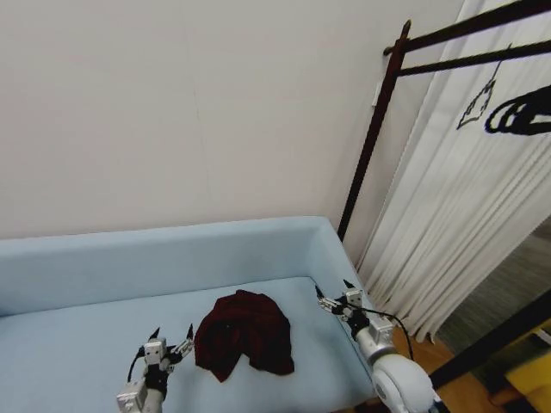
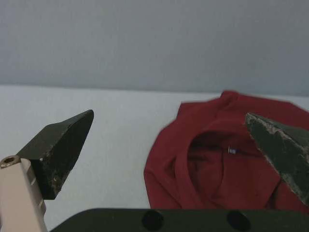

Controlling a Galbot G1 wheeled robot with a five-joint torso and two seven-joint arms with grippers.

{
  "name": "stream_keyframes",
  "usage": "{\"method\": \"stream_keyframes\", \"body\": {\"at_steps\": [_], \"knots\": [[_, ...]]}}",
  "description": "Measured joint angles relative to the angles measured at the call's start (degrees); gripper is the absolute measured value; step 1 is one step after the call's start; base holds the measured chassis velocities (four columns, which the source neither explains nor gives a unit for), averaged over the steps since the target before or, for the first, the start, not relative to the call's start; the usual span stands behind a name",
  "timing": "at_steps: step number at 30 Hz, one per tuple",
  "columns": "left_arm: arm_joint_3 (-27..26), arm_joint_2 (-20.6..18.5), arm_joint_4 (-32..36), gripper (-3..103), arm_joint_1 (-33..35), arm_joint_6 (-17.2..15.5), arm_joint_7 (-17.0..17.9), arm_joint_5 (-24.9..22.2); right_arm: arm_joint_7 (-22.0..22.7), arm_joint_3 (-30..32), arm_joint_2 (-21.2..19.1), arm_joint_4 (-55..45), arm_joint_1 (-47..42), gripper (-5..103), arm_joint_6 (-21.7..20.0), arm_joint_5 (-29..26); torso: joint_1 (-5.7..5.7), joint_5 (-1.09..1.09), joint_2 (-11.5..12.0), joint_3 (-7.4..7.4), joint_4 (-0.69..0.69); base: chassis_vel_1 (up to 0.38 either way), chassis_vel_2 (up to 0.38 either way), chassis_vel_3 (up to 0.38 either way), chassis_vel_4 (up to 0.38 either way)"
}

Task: Pick up the clothes from the sofa and hang them on the clothes hanger.

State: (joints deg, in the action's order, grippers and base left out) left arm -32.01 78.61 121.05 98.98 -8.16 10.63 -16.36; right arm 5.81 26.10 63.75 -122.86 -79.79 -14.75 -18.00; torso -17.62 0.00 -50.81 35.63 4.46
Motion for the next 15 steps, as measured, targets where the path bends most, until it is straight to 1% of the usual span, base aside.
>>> {"method": "stream_keyframes", "body": {"at_steps": [3, 4, 7, 8, 11, 12, 13, 15], "knots": [[3.0, -0.01, -3.83, 100, -2.22, -1.05, 2.12, -0.08, 0.48, -0.73, -0.64, 0.23, 0.29, 100, 0.14, -0.12, 0.0, 0.0, 0.0, 0.0, 0.0, 0.0, 0.0, 0.0, 0.0], [3.0, -0.01, -3.83, 100, -2.22, -1.05, 2.12, -0.08, 0.48, -0.73, -0.64, 0.23, 0.29, 100, 0.14, -0.12, 0.0, 0.0, 0.0, 0.0, 0.0, 0.0, 0.0, 0.0, 0.0], [5.57, 0.11, -7.49, 100, -5.33, -2.47, 2.77, -0.03, 0.87, -1.16, -1.07, 0.48, 0.29, 100, 0.22, -0.25, 0.0, 0.0, 0.0, 0.0, 0.0, 0.0, 0.0, 0.0, 0.0], [5.57, 0.11, -7.49, 100, -5.33, -2.47, 2.77, -0.03, 0.87, -1.16, -1.07, 0.48, 0.29, 100, 0.22, -0.25, 0.0, 0.0, 0.0, 0.0, 0.0, 0.0, 0.0, 0.0, 0.0], [7.47, 0.39, -10.47, 100, -7.98, -2.61, 3.74, 0.26, 1.04, -1.35, -1.21, 0.71, 0.17, 100, 0.32, -0.26, 0.0, 0.0, 0.0, 0.0, 0.0, 0.0, 0.0, 0.0, 0.0], [8.92, 0.72, -13.05, 100, -10.23, -2.78, 5.51, -0.05, 1.05, -1.49, -1.31, 0.85, 0.03, 100, 0.33, -0.25, 0.0, 0.0, 0.0, 0.0, 0.01, 0.0, 0.0, 0.0, 0.0], [8.92, 0.72, -13.05, 100, -10.23, -2.78, 5.51, -0.05, 1.05, -1.49, -1.31, 0.85, 0.03, 100, 0.33, -0.25, 0.0, 0.0, 0.0, 0.0, 0.01, 0.0, 0.0, 0.0, 0.0], [10.04, 1.32, -15.38, 100, -12.04, -3.1, 7.15, -0.61, 1.08, -1.78, -1.36, 1.17, -0.01, 100, 0.36, -0.23, 0.0, 0.0, 0.0, 0.0, 0.01, 0.0, 0.0, 0.0, 0.0]]}}
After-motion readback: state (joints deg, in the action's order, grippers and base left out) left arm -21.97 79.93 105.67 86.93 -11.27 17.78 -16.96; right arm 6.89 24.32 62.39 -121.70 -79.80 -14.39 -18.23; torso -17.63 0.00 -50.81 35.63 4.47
